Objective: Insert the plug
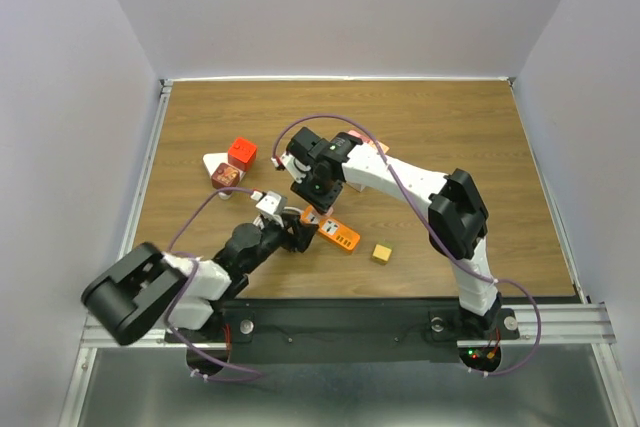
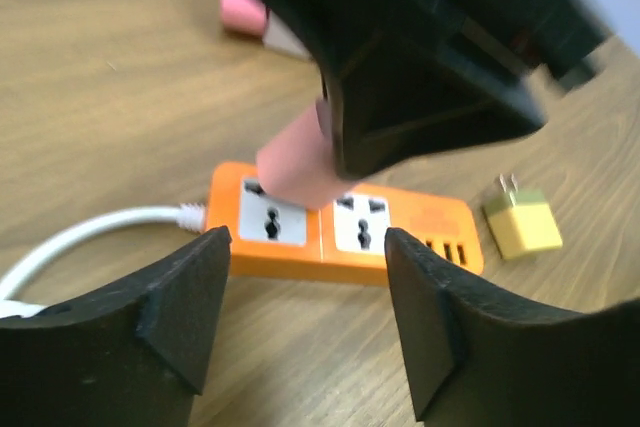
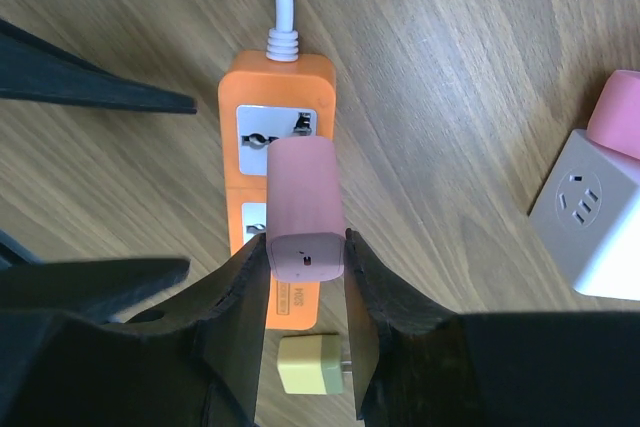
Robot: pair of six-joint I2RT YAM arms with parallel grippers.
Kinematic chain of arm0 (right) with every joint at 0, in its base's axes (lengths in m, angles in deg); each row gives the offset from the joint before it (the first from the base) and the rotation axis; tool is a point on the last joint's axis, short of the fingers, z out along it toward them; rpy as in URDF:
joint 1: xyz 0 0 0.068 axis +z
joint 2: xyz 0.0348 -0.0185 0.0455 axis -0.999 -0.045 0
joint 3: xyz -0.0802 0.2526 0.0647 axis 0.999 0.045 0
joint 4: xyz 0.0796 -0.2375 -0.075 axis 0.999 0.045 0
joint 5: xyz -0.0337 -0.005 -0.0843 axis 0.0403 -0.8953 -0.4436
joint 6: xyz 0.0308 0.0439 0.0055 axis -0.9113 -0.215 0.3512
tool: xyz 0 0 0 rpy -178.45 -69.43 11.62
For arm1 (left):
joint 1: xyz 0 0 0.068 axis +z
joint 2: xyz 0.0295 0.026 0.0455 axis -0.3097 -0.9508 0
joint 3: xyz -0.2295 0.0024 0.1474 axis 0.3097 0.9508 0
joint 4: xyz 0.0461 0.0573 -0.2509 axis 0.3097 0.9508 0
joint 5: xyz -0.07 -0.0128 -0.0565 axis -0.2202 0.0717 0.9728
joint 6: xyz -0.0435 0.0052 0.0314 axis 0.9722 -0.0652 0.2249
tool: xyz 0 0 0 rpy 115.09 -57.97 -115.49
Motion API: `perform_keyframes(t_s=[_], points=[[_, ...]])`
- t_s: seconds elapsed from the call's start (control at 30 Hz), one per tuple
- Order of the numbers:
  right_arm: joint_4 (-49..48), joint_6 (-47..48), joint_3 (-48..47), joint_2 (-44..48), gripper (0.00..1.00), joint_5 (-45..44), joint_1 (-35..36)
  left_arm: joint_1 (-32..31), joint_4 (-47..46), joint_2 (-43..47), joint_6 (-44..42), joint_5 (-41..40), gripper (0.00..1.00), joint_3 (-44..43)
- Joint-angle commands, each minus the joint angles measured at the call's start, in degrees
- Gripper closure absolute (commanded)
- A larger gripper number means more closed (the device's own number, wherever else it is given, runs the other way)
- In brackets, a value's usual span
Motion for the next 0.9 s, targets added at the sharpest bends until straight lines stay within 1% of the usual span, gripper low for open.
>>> perform_keyframes(t_s=[0.0, 0.03, 0.07, 0.17, 0.27, 0.3, 0.33, 0.4, 0.47, 0.5, 0.53, 0.6, 0.7, 0.77, 0.87], points=[[2.14, -1.20, 0.14, 1.36, 0.76, -1.18, 0.04, -0.43, -15.13, -10.57, -0.86, 4.81, 0.29, -0.74], [2.23, -1.02, -0.04, 1.27, 0.76, -1.01, -0.05, -0.34, -16.28, -13.06, -1.12, 4.98, 0.31, -1.45], [2.32, -1.02, -0.21, 1.10, 0.76, -1.09, 0.04, -0.34, -19.17, -17.61, -1.21, 4.64, 0.33, -2.59], [2.32, -1.11, -0.74, 0.48, 0.76, -1.62, 0.04, -0.43, -24.98, -23.17, -0.86, 4.11, 0.33, -2.34], [2.23, -0.93, -0.66, 0.31, 0.76, -1.88, 0.04, -0.43, -29.99, -23.46, -1.82, 2.79, 0.32, -0.76], [2.32, -0.84, -0.48, 0.39, 0.76, -1.80, 0.04, -0.43, -30.01, -22.93, -2.18, 2.09, 0.32, -0.40], [2.23, -0.84, -0.39, 0.48, 0.76, -1.97, 0.04, -0.43, -29.48, -22.14, -2.88, 0.87, 0.29, -0.05], [2.32, -0.76, 0.05, 0.83, 0.76, -1.62, -0.05, -0.43, -24.23, -19.16, -4.90, -3.52, 0.26, -0.83], [2.32, -0.58, 0.49, 1.27, 0.76, -1.36, 0.04, -0.34, -21.41, -17.66, -7.09, -5.29, 0.23, -1.71], [2.23, -0.49, 0.58, 1.45, 0.76, -1.27, 0.04, -0.34, -21.83, -17.48, -7.62, -5.64, 0.21, -1.54], [2.23, -0.14, 0.66, 1.54, 0.75, -0.92, 0.04, -0.34, -22.44, -17.21, -7.89, -6.26, 0.18, -1.37], [2.23, 0.39, 0.23, 1.36, 0.75, -0.39, -0.05, -0.25, -23.24, -17.21, -9.12, -6.35, 0.15, -1.54], [2.32, 1.09, -0.92, -0.04, 0.75, 0.14, 0.04, 0.01, -24.63, -18.00, -10.78, -6.18, 0.16, -2.25], [2.32, 1.44, -2.23, -1.01, 0.75, 0.22, 0.04, 0.19, -26.74, -18.96, -12.28, -4.43, 0.19, -2.16], [2.32, 2.14, -4.34, -2.85, 0.75, 0.49, 0.04, 0.10, -29.21, -22.74, -15.88, -2.14, 0.22, -3.12]])
